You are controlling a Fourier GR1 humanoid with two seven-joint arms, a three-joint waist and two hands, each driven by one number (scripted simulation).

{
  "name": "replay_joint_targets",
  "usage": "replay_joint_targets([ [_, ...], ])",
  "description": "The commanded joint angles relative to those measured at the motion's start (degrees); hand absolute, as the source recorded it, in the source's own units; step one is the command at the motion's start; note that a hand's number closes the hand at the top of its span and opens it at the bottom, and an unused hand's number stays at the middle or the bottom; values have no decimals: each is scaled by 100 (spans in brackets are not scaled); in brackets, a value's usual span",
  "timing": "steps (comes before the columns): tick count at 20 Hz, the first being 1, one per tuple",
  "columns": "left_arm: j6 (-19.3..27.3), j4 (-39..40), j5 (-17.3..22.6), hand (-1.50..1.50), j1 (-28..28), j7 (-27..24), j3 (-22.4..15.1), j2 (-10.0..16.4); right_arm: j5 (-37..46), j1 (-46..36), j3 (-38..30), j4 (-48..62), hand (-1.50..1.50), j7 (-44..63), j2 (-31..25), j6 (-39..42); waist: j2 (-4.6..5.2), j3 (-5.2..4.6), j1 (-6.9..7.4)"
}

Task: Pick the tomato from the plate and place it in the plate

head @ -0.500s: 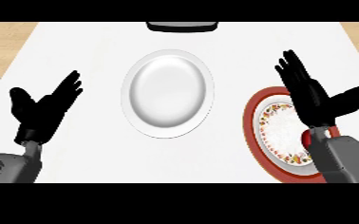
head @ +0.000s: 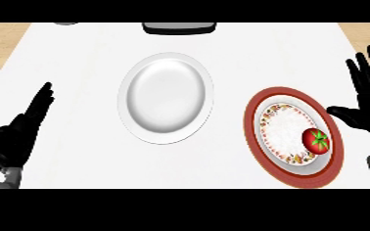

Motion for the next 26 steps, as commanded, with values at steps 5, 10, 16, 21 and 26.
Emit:
replay_joint_targets([
  [5,294,-119,-355,0,629,-609,63,-137,-141,1833,-747,-1985,-150,-956,890,-943,25,-3,-38],
  [10,372,-225,-677,0,641,-610,-118,-376,-653,2984,-1269,-2666,-150,-527,180,578,53,2,-4],
  [16,116,-80,-483,0,653,-876,154,-224,381,3461,-1196,-2323,-150,-83,-914,1169,72,-2,64],
  [21,67,-203,-532,0,565,-721,70,-356,758,3118,-1276,-2067,-150,684,-1705,1316,90,2,156],
  [26,220,-138,-845,0,340,-476,-54,-536,916,2647,-946,-2184,-150,1753,-2118,1372,95,0,171],
])
